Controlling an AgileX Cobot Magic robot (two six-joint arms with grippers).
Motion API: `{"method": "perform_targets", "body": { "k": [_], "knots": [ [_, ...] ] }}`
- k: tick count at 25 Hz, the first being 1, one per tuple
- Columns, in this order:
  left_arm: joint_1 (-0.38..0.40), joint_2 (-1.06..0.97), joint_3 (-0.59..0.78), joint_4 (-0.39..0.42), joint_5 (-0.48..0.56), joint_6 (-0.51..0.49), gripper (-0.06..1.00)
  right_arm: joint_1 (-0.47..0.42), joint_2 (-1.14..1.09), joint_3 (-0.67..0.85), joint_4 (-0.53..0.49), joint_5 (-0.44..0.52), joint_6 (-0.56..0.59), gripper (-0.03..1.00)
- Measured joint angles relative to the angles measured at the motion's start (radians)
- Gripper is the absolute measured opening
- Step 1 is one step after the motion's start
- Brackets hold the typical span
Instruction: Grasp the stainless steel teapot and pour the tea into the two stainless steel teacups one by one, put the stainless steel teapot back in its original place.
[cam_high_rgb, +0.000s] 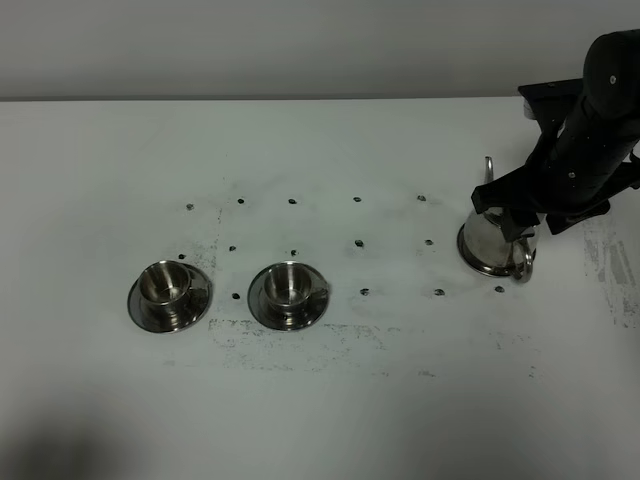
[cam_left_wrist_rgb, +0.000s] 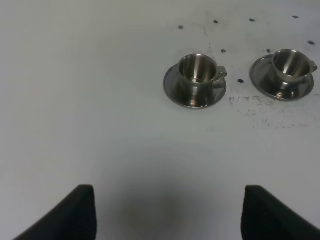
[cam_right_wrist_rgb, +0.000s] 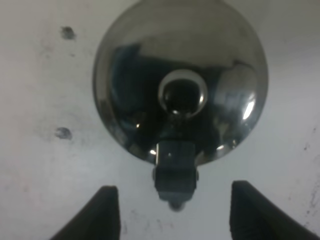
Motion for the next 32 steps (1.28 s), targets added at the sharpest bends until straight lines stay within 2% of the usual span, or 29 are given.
{"method": "perform_targets", "body": {
  "k": [19,22,27,32],
  "knots": [
    [0.0,0.0,0.0,0.0,0.0,-0.001,0.58,0.0,0.101,0.0,-0.009,-0.061,0.012,0.47],
    [0.0,0.0,0.0,0.0,0.0,-0.001,0.58,0.0,0.102,0.0,-0.01,-0.063,0.015,0.41],
    [0.0,0.0,0.0,0.0,0.0,-0.001,0.58,0.0,0.102,0.0,-0.011,-0.091,0.016,0.2],
    [0.0,0.0,0.0,0.0,0.0,-0.001,0.58,0.0,0.105,0.0,-0.016,-0.105,0.0,0.18]
  ]
}}
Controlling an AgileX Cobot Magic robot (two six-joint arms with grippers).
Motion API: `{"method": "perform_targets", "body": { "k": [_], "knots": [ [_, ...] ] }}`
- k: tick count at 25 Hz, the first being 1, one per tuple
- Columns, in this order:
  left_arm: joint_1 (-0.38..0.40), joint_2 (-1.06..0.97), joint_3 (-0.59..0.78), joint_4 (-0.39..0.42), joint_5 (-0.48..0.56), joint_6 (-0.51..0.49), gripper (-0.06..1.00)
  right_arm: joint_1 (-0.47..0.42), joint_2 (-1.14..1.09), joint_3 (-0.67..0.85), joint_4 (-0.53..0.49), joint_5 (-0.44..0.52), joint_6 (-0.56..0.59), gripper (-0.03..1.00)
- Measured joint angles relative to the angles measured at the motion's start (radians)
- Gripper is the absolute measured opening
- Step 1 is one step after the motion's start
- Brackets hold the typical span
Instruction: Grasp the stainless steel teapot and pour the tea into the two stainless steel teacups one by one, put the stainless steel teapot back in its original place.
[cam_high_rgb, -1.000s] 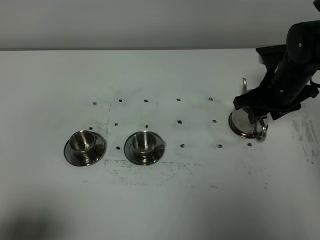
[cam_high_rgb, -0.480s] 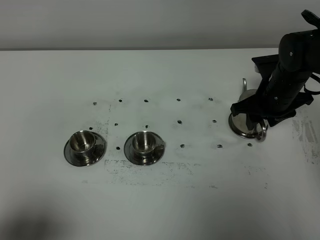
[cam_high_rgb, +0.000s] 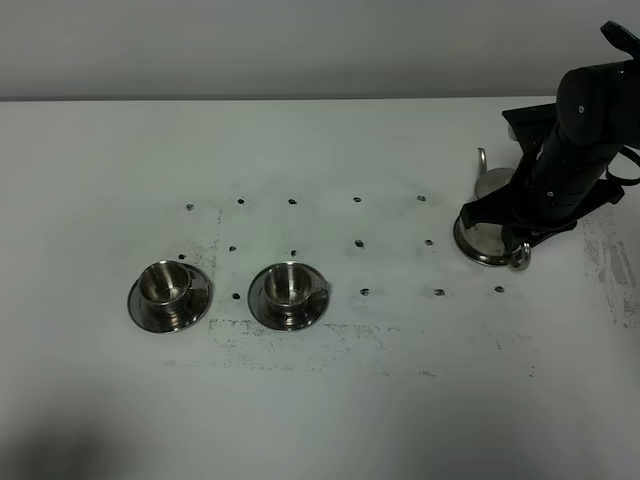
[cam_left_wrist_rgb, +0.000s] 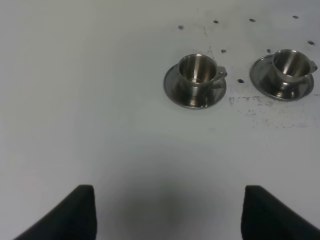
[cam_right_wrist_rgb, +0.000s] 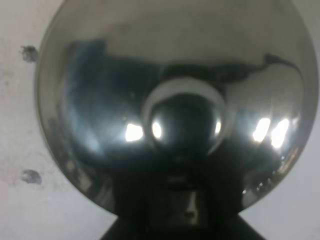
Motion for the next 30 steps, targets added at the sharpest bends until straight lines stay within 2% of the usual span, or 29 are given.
{"method": "perform_targets", "body": {
  "k": [8,16,23,26,30],
  "knots": [
    [0.0,0.0,0.0,0.0,0.0,0.0,0.58,0.0,-0.02,0.001,-0.002,0.013,-0.039,0.18],
    [0.0,0.0,0.0,0.0,0.0,0.0,0.58,0.03,-0.194,0.001,-0.015,0.074,-0.133,0.18],
    [0.0,0.0,0.0,0.0,0.0,0.0,0.58,0.192,-0.211,-0.023,-0.021,0.062,-0.403,0.18],
    [0.0,0.0,0.0,0.0,0.0,0.0,0.58,0.226,-0.207,-0.058,-0.04,0.048,-0.514,0.18],
    [0.0,0.0,0.0,0.0,0.0,0.0,0.58,0.262,-0.158,-0.136,-0.087,0.096,-0.63,0.18]
  ]
}}
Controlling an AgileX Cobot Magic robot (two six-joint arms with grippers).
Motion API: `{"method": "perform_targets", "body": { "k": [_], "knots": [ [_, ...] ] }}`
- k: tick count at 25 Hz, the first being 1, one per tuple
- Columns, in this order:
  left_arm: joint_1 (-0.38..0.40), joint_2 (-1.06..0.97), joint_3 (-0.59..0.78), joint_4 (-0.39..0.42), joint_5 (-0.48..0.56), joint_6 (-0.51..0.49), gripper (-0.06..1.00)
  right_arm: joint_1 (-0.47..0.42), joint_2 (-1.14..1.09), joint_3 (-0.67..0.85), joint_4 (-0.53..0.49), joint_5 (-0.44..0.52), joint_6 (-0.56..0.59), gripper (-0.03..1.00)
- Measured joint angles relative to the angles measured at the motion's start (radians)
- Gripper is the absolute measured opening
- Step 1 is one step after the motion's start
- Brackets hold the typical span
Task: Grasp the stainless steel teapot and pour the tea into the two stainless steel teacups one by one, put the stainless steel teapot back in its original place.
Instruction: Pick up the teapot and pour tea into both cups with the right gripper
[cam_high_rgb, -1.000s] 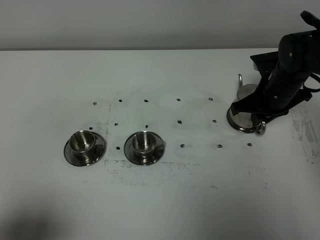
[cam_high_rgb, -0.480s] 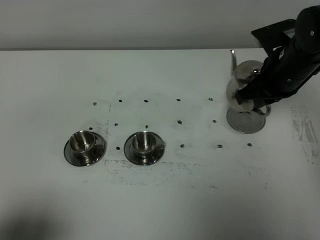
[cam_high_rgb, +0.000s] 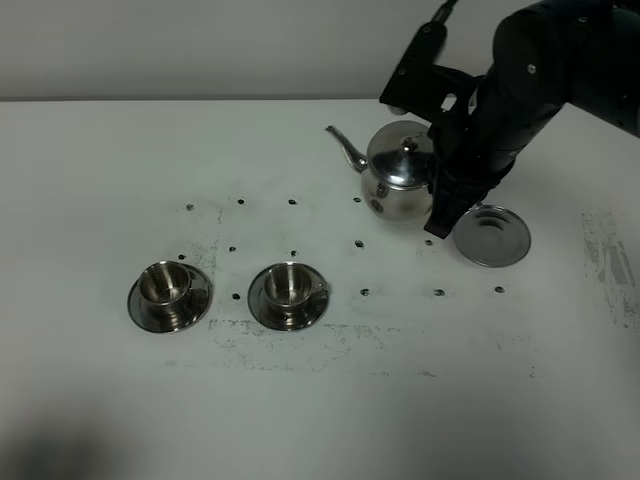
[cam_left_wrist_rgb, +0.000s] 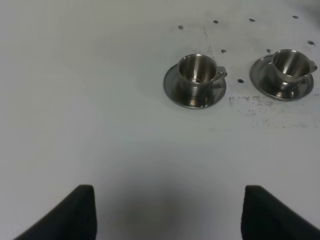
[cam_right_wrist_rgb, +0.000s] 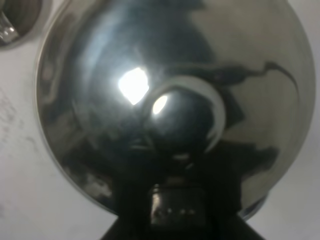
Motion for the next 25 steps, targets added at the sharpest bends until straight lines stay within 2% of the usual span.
{"method": "perform_targets", "body": {
  "k": [6,14,20,25],
  "knots": [
    [0.0,0.0,0.0,0.001,0.0,0.0,0.58,0.107,0.108,-0.171,-0.035,0.053,-0.149,0.18],
    [0.0,0.0,0.0,0.001,0.0,0.0,0.58,0.21,0.24,-0.374,-0.11,0.056,-0.354,0.18],
    [0.0,0.0,0.0,0.001,0.0,0.0,0.58,0.271,0.328,-0.462,-0.15,0.045,-0.465,0.18],
    [0.0,0.0,0.0,0.001,0.0,0.0,0.58,0.309,0.374,-0.486,-0.243,0.009,-0.513,0.18]
  ]
}}
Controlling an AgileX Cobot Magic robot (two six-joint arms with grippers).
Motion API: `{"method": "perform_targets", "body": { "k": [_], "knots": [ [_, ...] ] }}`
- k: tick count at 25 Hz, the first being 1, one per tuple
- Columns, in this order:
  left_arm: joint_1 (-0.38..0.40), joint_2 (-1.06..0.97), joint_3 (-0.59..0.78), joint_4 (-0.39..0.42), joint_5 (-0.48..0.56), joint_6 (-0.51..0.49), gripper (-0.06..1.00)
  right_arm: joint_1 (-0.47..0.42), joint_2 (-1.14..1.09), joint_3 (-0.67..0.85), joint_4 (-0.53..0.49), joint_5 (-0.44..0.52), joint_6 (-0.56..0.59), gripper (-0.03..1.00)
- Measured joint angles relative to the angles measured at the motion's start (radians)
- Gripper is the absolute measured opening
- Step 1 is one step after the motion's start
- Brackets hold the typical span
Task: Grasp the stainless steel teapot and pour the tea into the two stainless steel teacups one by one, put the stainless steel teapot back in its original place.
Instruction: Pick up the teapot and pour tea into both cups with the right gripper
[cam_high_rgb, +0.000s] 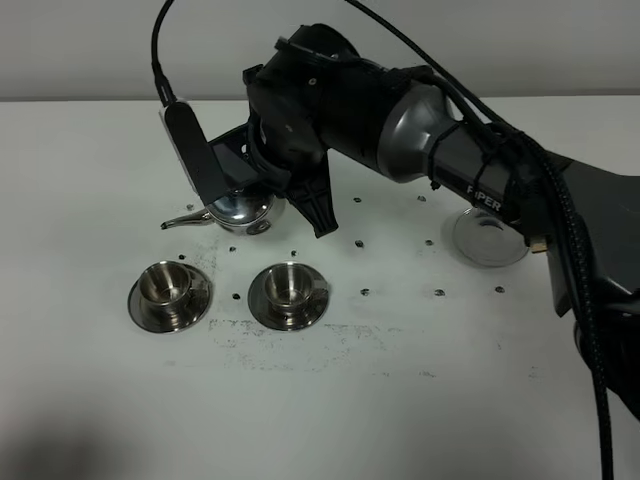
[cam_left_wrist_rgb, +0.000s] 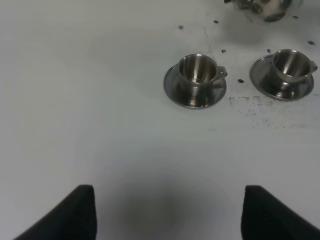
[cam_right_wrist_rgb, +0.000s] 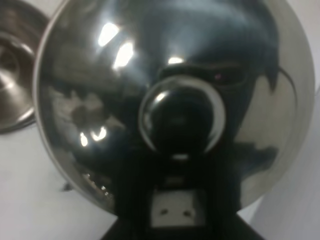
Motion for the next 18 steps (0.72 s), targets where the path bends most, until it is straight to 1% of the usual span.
{"method": "perform_targets", "body": {
  "k": [4,13,18],
  "knots": [
    [0.0,0.0,0.0,0.0,0.0,0.0,0.58,0.01,0.016,-0.003,-0.039,-0.032,-0.013,0.18],
    [0.0,0.0,0.0,0.0,0.0,0.001,0.58,0.056,0.065,-0.006,-0.1,-0.038,-0.021,0.18],
    [0.0,0.0,0.0,0.0,0.0,0.001,0.58,0.074,0.077,-0.006,-0.15,-0.042,-0.01,0.18]
  ]
}}
